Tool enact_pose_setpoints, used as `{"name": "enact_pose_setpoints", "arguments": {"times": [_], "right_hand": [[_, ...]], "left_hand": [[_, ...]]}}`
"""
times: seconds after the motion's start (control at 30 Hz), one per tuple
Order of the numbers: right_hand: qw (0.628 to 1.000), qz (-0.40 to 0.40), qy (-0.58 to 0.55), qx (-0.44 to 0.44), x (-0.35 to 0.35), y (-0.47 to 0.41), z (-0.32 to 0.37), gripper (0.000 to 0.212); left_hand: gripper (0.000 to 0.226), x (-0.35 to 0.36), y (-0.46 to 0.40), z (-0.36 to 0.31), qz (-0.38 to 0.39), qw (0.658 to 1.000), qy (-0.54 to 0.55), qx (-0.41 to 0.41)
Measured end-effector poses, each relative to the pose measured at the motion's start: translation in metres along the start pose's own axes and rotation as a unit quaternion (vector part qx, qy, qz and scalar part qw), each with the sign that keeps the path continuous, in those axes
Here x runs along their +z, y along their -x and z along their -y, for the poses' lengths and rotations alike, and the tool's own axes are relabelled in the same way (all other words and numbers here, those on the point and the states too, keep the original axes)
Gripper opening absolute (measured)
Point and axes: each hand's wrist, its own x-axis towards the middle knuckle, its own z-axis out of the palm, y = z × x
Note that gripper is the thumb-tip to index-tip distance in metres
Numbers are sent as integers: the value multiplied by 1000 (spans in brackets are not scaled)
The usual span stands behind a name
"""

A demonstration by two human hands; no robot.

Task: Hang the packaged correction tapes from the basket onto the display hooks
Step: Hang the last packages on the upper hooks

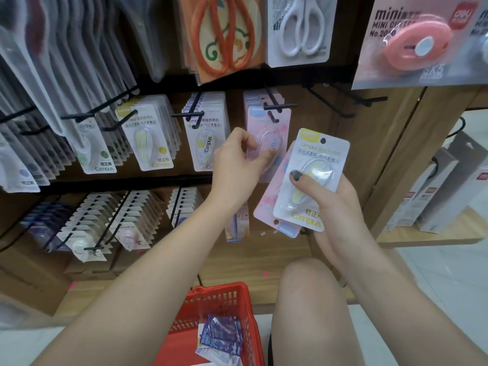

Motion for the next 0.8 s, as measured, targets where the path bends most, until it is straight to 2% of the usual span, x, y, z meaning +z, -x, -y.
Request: {"name": "enact_pose_setpoints", "arguments": {"times": [0.1, 0.17, 0.23, 0.37, 0.43, 0.5, 0.73, 0.8], "right_hand": [[1000, 1, -10, 21, 2, -9, -3, 31], [999, 13, -20, 36, 4, -14, -1, 30], [998, 22, -13, 50, 7, -15, -2, 29], [998, 22, -4, 51, 6, -18, -8, 33], [998, 32, -6, 51, 8, -17, -10, 34], [998, 37, -14, 50, 12, -16, -12, 34], [998, 12, -2, 58, 43, -6, -17, 30], [997, 9, 4, 72, 50, -4, -17, 30]], "left_hand": [[18, 8, -23, 2, 7, 997, -66, -34], [11, 10, -36, 2, 46, 990, -113, -76], [20, 9, -41, 3, 81, 983, -133, -102], [26, -9, -22, 3, 111, 985, -61, -118], [48, -21, -5, 4, 149, 978, 16, -148], [64, -34, 15, 4, 187, 969, 40, -153], [63, -52, 60, 1, 281, 951, 75, -104], [52, -56, 63, 0, 275, 954, 73, -97]]}}
